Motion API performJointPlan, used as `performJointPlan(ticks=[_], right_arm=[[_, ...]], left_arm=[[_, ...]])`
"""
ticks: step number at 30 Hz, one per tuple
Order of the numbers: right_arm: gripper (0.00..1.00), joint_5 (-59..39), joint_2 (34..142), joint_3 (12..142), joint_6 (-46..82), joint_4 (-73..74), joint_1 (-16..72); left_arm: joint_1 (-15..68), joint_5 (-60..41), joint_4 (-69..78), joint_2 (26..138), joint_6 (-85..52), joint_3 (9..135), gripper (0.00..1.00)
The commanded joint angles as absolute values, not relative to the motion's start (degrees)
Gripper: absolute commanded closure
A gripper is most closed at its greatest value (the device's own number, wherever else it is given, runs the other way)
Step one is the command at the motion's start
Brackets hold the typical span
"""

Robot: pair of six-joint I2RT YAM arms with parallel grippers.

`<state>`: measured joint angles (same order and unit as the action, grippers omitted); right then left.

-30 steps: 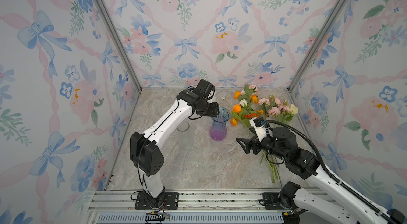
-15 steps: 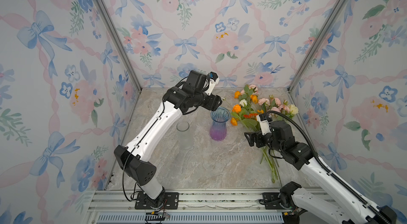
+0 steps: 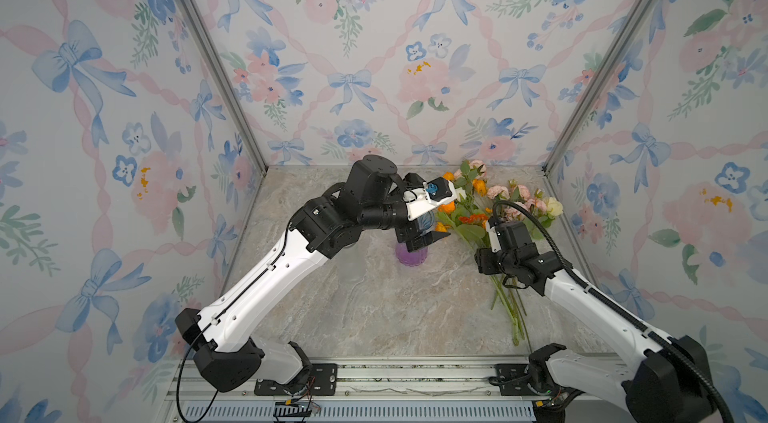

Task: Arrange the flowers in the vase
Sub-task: 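Grasp a white flower stem with the right gripper while the left arm draws back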

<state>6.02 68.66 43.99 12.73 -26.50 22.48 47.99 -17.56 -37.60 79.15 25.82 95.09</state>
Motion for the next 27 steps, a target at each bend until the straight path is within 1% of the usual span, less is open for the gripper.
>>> performJointPlan(ticks=[1,2,4,5,7,9,11,16,24,27], right_arm=[[0.41,3.7,72.9,45.8,12.0,-27.2,22.0],[0.42,3.7,74.0,45.6,12.1,-26.9,22.0],[0.47,3.9,76.5,46.2,12.2,-26.4,22.0],[0.48,4.2,77.4,46.8,12.2,-26.2,22.0],[0.48,5.5,79.0,47.5,12.5,-25.6,22.0],[0.48,5.9,81.0,49.2,12.7,-26.5,21.7],[0.48,5.9,83.8,51.3,12.1,-28.3,21.5],[0.55,7.7,91.1,56.3,9.6,-31.9,21.5],[0.55,9.1,96.3,60.2,7.0,-31.8,19.6],[0.56,8.0,98.1,61.3,5.3,-32.3,18.3]], left_arm=[[53.7,-5.3,-34.8,80.8,31.8,90.5,0.02],[54.8,-3.3,-35.7,80.3,33.2,89.3,0.02],[54.8,-4.0,-35.9,77.7,35.4,85.6,0.02],[54.4,-5.6,-35.3,76.6,35.7,84.3,0.02],[52.0,-13.6,-34.9,74.6,33.6,82.7,0.02],[51.9,-16.5,-32.7,72.1,34.2,79.6,0.02],[51.6,-16.9,-30.3,70.3,34.3,77.0,0.02],[50.2,-19.8,-28.4,69.8,32.9,75.3,0.02],[46.7,-25.2,-23.2,68.1,30.7,71.4,0.02],[45.5,-27.0,-22.7,68.3,30.3,71.2,0.02]])
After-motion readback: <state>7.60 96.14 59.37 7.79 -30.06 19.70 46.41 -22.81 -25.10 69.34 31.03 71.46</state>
